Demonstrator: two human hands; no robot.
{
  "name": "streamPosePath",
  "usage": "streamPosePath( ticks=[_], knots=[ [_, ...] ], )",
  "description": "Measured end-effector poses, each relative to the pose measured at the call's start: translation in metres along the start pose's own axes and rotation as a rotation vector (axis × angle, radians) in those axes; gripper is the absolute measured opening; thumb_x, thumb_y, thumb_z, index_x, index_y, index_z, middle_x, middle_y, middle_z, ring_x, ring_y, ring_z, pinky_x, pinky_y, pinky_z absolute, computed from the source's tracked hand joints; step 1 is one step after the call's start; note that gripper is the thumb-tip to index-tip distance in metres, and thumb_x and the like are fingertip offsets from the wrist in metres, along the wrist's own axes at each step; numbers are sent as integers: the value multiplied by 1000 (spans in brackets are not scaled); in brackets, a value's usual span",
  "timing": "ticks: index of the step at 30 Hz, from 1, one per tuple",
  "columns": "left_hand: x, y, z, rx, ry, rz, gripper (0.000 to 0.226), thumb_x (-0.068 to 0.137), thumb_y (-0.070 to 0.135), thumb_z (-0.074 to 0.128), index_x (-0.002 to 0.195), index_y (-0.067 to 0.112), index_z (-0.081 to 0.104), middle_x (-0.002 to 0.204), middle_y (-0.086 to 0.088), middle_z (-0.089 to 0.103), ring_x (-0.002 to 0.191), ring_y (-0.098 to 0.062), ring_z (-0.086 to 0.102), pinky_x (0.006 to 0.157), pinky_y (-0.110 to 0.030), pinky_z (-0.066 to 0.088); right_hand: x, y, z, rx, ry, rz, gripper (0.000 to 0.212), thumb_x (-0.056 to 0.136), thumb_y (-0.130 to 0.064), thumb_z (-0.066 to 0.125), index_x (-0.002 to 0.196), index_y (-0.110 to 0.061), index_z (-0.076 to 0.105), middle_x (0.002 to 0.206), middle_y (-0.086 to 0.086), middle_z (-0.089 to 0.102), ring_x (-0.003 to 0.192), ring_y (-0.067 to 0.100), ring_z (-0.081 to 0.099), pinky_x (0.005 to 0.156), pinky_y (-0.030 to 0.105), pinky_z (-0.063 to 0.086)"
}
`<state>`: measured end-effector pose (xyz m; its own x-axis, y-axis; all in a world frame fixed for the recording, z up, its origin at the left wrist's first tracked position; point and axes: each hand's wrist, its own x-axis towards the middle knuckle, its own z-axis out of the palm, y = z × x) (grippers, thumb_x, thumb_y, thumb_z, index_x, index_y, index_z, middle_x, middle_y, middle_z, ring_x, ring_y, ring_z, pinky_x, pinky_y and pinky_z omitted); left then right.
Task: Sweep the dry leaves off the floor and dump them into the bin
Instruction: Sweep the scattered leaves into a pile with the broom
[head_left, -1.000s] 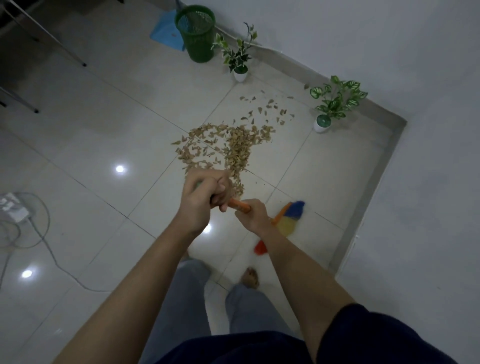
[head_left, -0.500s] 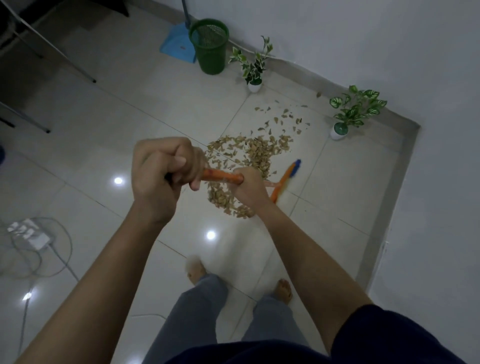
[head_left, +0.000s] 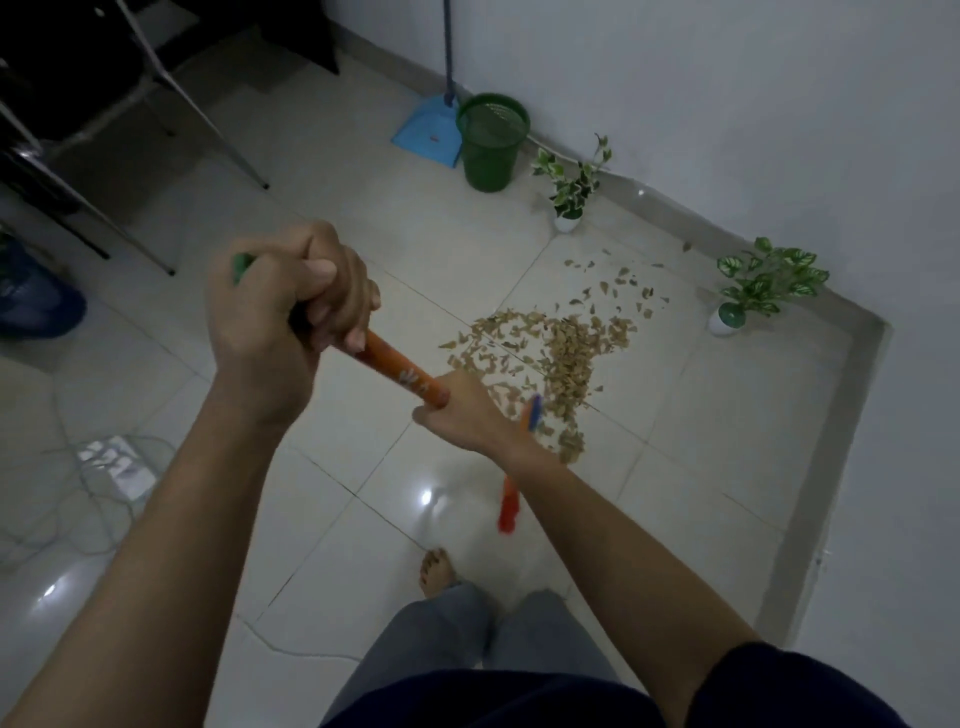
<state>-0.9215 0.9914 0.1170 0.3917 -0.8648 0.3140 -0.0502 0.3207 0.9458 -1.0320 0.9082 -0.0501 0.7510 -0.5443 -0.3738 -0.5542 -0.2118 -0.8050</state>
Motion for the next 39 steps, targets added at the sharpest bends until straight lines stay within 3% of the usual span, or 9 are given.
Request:
streamPosePath(
  ticks=[5,8,11,15,19,29,32,36,39],
  knots=[
    [-18,22,-39,147,117,86,32,71,14,36,52,36,50,44,20,44,39,-7,43,58,-25,40,32,-54,42,-64,-228,-214,41,84,-20,65,50,-11,44,52,4,51,50,15,49,49,16,31],
    [-35,18,-55,213,214,62,31,71,15,38,51,36,50,44,20,43,39,-9,42,58,-26,40,45,-65,72,-32,-262,-265,34,87,-25,62,71,4,60,75,20,68,74,30,64,66,29,45],
    [-53,3,-59,264,286,4,31,71,16,39,50,36,49,44,18,41,39,-9,42,57,-25,40,52,-58,94,-107,-355,-286,30,90,-22,57,72,1,57,74,18,65,73,29,61,68,35,45],
    [-71,-18,-57,224,432,-52,29,70,16,40,47,33,46,43,14,38,37,-14,39,55,-24,38,54,-33,96,-145,-440,-256,42,90,-12,53,54,-22,34,54,-6,40,51,7,36,52,21,28],
    [-84,-42,-36,110,538,-158,23,65,18,42,44,27,40,40,10,32,36,-23,28,51,-30,28,53,9,75,-178,-473,-155,42,87,-7,50,52,-22,34,54,-5,40,51,8,36,53,25,30],
    [-28,-6,-4,57,476,58,25,66,20,36,46,32,44,40,19,37,35,-8,32,53,-23,31,67,-24,22,-111,-308,-381,42,83,-4,53,51,-22,32,52,-6,39,50,6,36,49,17,28],
    [-5,-9,2,137,412,128,29,69,15,36,49,34,46,41,17,35,35,-7,35,51,-23,31,86,-39,14,-107,-304,-409,35,84,-4,53,55,-16,38,59,3,44,56,15,40,51,18,27],
    [10,-49,9,242,355,43,30,70,14,39,49,33,48,42,15,37,36,-9,35,46,-22,26,118,-20,7,-166,-380,-295,21,89,-14,53,81,4,59,77,9,54,72,18,47,53,12,33],
    [14,-78,17,219,375,-75,27,66,16,40,44,31,43,42,18,37,37,-9,34,46,-21,26,129,15,-2,-221,-385,-241,22,91,-15,53,72,-3,54,76,9,51,72,19,45,53,21,29]
  ],
)
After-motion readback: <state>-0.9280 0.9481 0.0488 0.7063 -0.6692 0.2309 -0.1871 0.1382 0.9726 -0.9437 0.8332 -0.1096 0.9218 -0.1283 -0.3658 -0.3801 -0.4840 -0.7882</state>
